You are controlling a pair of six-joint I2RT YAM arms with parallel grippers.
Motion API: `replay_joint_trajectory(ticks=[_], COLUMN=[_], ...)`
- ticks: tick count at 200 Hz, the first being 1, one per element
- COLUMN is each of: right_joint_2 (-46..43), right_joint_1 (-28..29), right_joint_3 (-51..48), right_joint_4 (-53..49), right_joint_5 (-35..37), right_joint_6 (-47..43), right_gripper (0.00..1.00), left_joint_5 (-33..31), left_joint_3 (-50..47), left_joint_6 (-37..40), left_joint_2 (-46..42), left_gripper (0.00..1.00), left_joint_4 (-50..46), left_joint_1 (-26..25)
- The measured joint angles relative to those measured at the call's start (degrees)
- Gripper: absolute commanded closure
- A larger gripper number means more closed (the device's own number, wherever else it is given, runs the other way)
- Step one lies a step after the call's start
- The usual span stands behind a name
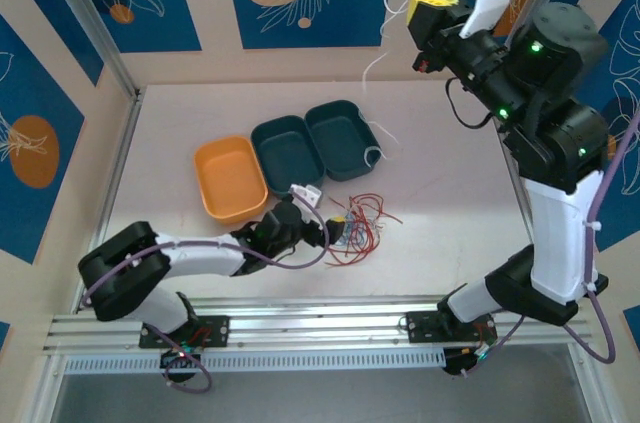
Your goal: Untangle the cables
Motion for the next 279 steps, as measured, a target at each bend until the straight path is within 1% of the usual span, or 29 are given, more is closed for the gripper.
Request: replay_joint_trajectory(ticks=[41, 84, 125, 162, 185, 279], right_joint_2=[3.7, 7.9, 12.5, 16.8, 18.5, 19.2], right_joint_1=[-0.1, -1.2, -3.1, -5.2, -6.1, -7.8], right_joint_3=[-3.1, -4.5, -4.5, -4.9, -7.0, -24.8], right_joint_4=[-0.3, -0.7, -1.4, -2.5, -3.0, -1.2], right_joint_5=[1.0, 0.9, 0.9, -0.5, -0.9, -0.6], right_joint_6=[0.2, 1.1, 1.8, 3.1, 3.6, 6.3], right_gripper=[1.00, 1.00, 1.00, 1.00, 1.00, 1.00], left_joint_5=[-3.8, -9.8, -15.6, -19.6, -21.7, -25.1], left_joint_3=[-0.7, -2.1, -3.5, -4.1, -4.1, -4.1], left_joint_6=[1.4, 2.4, 2.4, 2.4, 2.4, 2.3], left_joint_2=[-10.7, -22.9, -30.2, -32.7, -33.5, -34.5], left_gripper=[0.00, 0.00, 0.00, 0.00, 0.00, 0.00], left_joint_4=[-4.4, -9.4, -13.6, -17.3, -19.3, -21.0], left_joint_1=[0.0, 0.0, 0.0, 0.1, 0.1, 0.3])
